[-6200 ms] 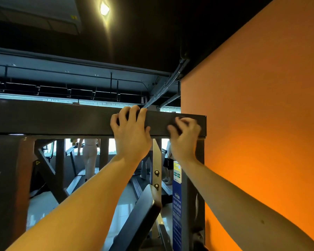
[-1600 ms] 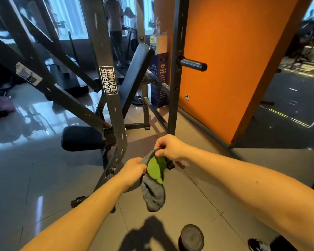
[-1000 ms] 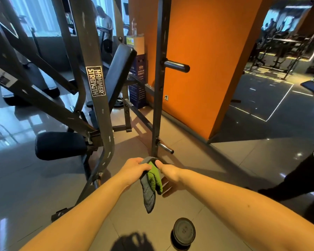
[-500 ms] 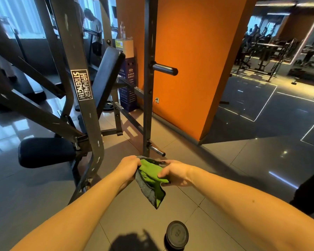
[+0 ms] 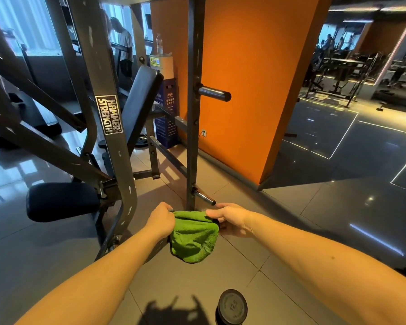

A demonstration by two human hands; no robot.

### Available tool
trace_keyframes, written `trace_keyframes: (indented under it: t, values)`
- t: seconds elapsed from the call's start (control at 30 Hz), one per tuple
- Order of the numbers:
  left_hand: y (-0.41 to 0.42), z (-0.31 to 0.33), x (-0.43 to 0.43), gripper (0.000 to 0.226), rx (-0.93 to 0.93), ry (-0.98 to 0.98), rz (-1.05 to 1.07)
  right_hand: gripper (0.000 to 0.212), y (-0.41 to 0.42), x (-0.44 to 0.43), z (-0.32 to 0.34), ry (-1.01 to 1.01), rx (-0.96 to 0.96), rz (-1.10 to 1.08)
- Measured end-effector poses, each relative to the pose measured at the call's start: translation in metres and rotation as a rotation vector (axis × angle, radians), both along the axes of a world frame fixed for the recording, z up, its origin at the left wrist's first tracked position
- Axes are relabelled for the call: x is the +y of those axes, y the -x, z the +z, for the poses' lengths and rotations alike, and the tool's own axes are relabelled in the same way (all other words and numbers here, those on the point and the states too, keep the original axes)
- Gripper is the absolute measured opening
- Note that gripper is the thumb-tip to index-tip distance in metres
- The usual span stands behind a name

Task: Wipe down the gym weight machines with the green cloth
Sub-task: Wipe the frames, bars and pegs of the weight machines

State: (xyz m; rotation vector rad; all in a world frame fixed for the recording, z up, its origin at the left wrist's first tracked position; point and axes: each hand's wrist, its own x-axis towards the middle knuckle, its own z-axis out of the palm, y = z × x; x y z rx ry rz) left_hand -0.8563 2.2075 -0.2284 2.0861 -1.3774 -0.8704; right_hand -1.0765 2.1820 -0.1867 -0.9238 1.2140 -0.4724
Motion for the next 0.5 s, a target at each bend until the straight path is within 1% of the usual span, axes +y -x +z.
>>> trace_keyframes:
  t: [0.1, 0.13, 0.2, 0.27, 0.33, 0.43, 0.47, 0.5]
  values:
    - [0.005, 0.004, -0.003, 0.028, -0.123, -0.01, -0.05, 0.089, 0.007, 0.004, 0.003, -0.034, 0.033, 0.061]
    - [0.008, 0.004, -0.004, 0.028, -0.148, -0.009, -0.057, 0.087, 0.011, 0.005, 0.005, -0.051, 0.039, 0.08]
    - [0.014, 0.006, -0.007, 0.032, -0.15, 0.005, -0.044, 0.075, 0.018, 0.008, 0.007, -0.062, 0.068, 0.11]
    - [0.018, 0.008, -0.012, 0.043, -0.091, 0.04, -0.001, 0.067, 0.025, 0.01, 0.011, -0.07, 0.104, 0.097]
    - [0.02, 0.009, -0.017, 0.049, -0.005, 0.053, 0.046, 0.07, 0.032, 0.009, 0.008, -0.066, 0.103, 0.036]
    - [0.022, 0.01, -0.023, 0.039, 0.126, 0.056, 0.134, 0.091, 0.047, 0.001, -0.001, -0.008, 0.058, -0.098]
    - [0.024, 0.01, -0.025, 0.035, 0.166, 0.066, 0.176, 0.091, 0.052, -0.002, -0.004, 0.022, 0.061, -0.121]
    - [0.025, 0.009, -0.028, 0.031, 0.199, 0.079, 0.214, 0.086, 0.056, -0.004, -0.006, 0.05, 0.071, -0.139]
